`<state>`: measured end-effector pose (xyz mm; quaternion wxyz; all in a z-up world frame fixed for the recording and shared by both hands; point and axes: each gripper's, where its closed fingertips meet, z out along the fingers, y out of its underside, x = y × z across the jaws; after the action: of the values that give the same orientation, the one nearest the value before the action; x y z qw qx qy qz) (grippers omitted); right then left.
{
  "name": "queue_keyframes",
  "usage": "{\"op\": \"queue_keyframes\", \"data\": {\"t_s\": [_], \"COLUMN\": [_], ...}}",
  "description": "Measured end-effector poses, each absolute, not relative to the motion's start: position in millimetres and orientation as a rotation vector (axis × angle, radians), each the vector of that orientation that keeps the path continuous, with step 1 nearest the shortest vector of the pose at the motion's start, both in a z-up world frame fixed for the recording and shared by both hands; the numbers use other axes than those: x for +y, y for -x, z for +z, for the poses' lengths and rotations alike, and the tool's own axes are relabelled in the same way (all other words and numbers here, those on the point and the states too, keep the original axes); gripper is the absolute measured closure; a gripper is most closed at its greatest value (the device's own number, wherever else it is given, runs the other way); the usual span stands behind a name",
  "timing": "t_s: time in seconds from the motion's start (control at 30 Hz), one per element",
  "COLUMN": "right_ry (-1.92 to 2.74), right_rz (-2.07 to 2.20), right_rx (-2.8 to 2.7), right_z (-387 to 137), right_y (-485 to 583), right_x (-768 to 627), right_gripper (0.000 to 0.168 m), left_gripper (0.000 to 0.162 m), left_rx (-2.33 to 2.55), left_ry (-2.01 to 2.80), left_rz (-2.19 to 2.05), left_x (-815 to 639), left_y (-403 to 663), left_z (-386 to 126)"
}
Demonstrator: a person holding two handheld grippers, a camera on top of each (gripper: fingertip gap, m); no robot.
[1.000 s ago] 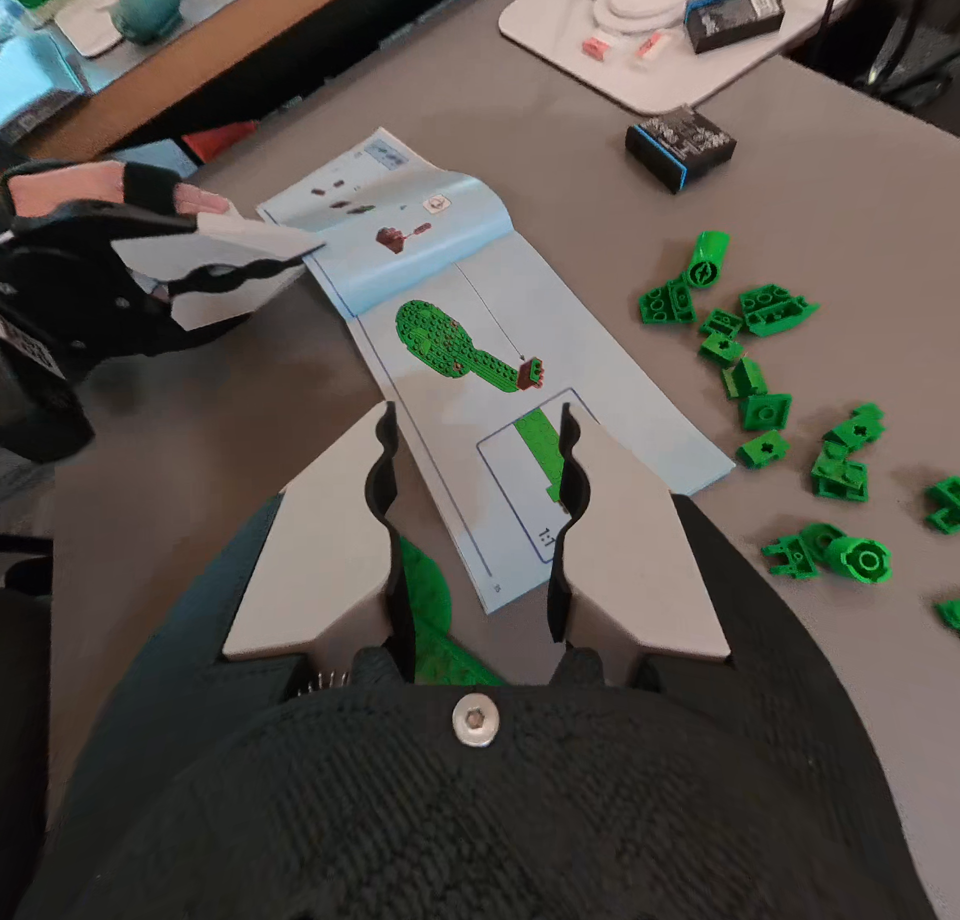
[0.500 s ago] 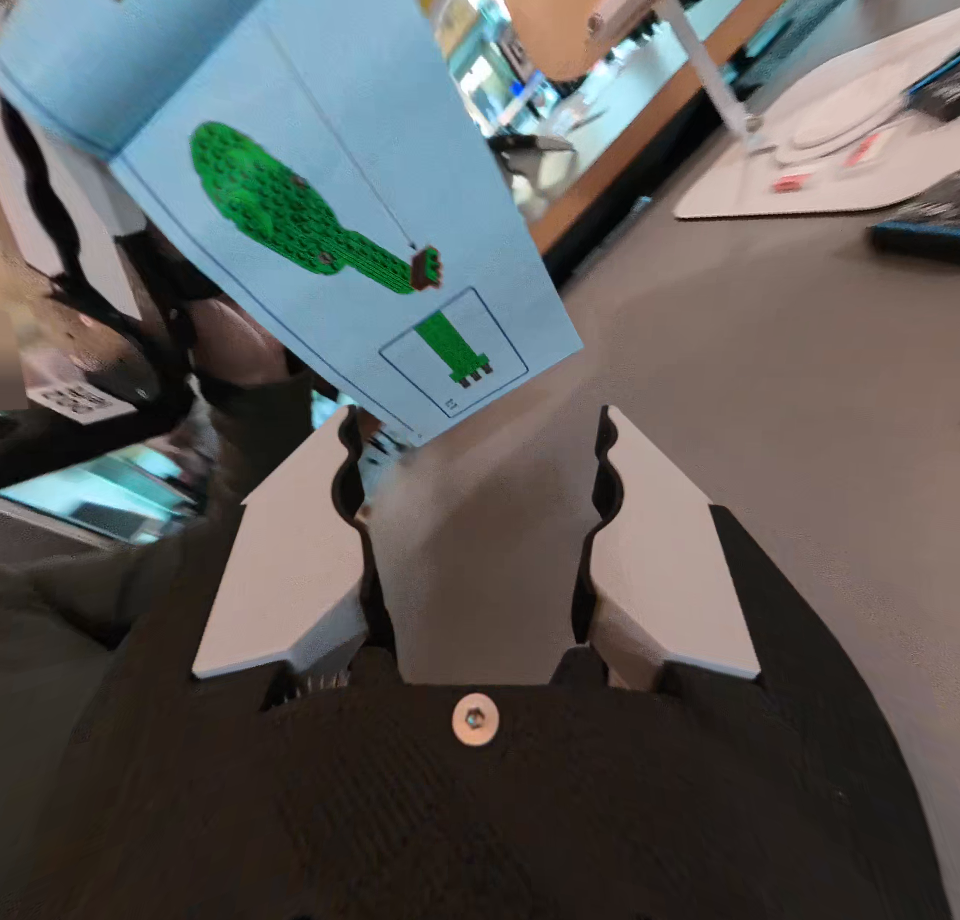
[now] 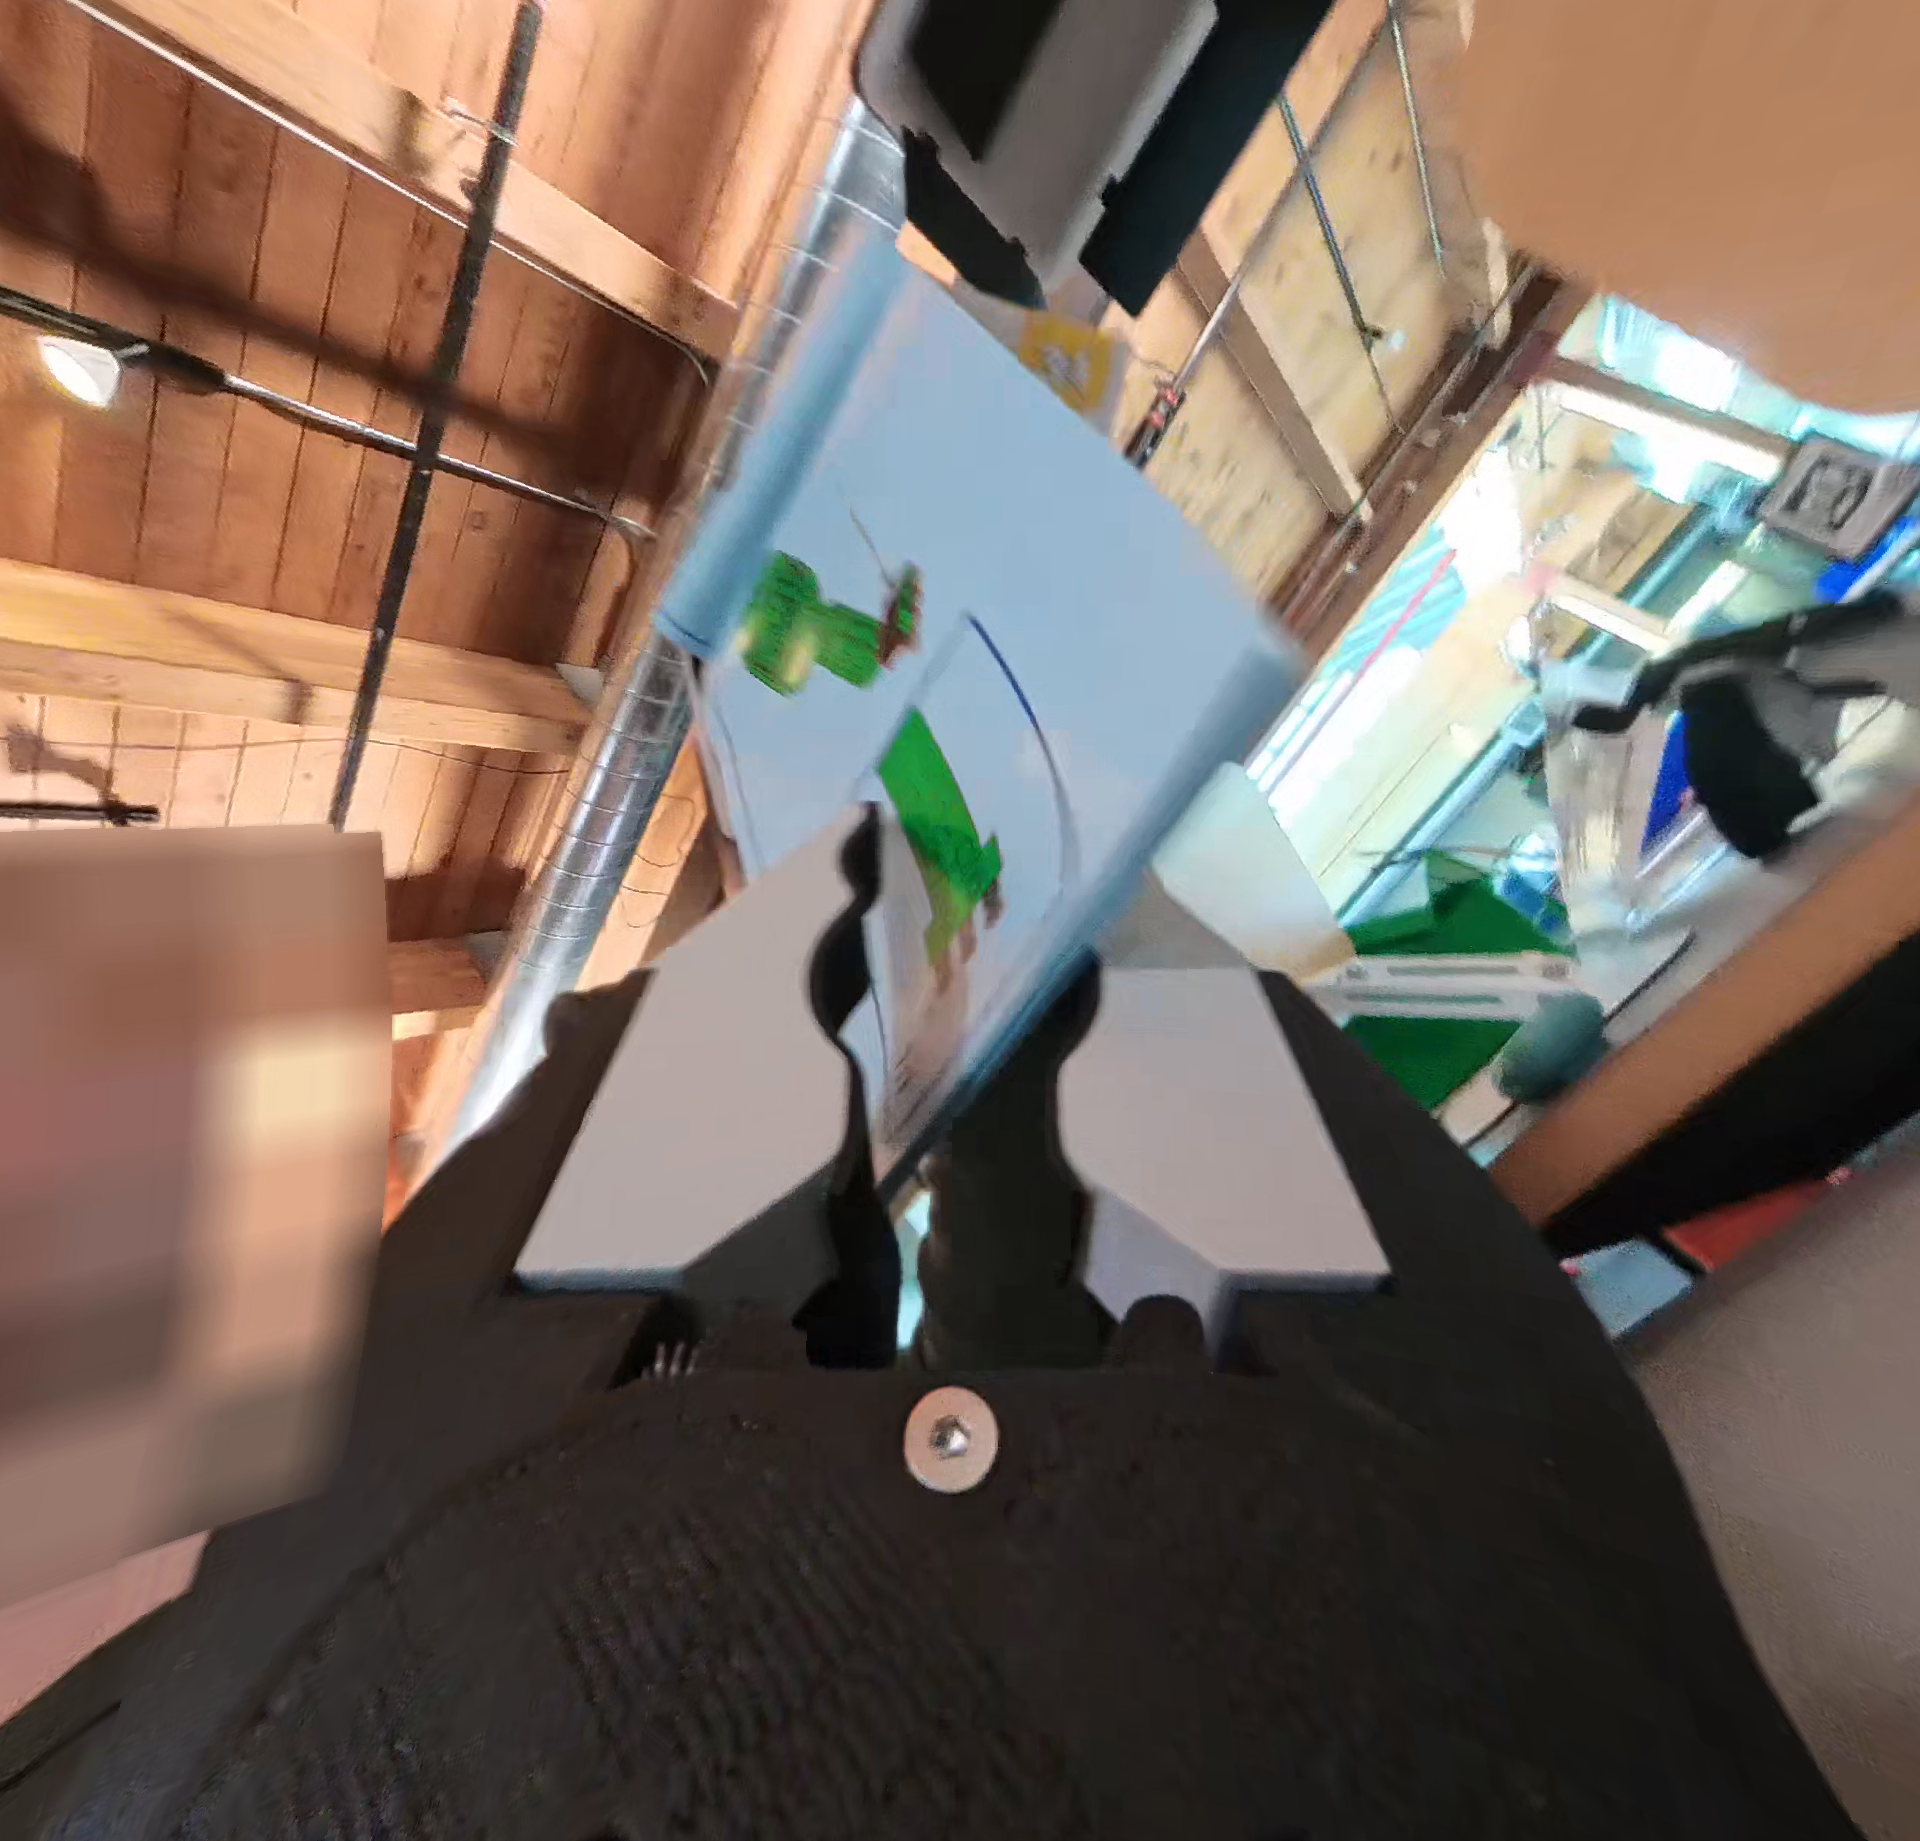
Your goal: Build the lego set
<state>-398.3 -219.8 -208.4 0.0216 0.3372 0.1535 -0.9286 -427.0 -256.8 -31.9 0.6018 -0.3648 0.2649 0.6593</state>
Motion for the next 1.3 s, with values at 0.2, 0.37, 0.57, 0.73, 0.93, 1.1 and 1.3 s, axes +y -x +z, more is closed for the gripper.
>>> {"op": "queue_keyframes", "data": {"t_s": [0.2,0.37,0.57,0.73,0.93,1.1,1.3], "right_ry": [-1.392,-1.638,-1.489,-1.309,-1.140,-0.979,-0.911], "right_rz": [-2.917,-2.479,-1.619,-1.362,-1.474,-1.713,-2.025], "right_rx": [1.108,2.232,3.161,3.433,3.501,3.434,3.231], "right_z": [-199,-150,-96,-61,-13,15,22], "right_y": [391,419,497,550,586,592,584], "right_x": [-172,-119,-107,-119,-145,-158,-142], "right_gripper": [0.168,0.168,0.168,0.168,0.168,0.168,0.168], "left_gripper": [0.162,0.134,0.110,0.089,0.043,0.004,0.022], "left_rx": [0.614,0.489,0.304,0.061,-0.334,-0.624,-0.516], "left_ry": [0.979,1.275,1.468,1.489,1.343,1.180,1.029], "left_rz": [1.507,1.250,1.033,0.767,0.409,0.223,-0.105], "left_x": [-271,-276,-272,-262,-249,-254,-241], "left_y": [456,491,510,528,564,633,657], "left_z": [-93,-183,-248,-259,-250,-240,-206]}}
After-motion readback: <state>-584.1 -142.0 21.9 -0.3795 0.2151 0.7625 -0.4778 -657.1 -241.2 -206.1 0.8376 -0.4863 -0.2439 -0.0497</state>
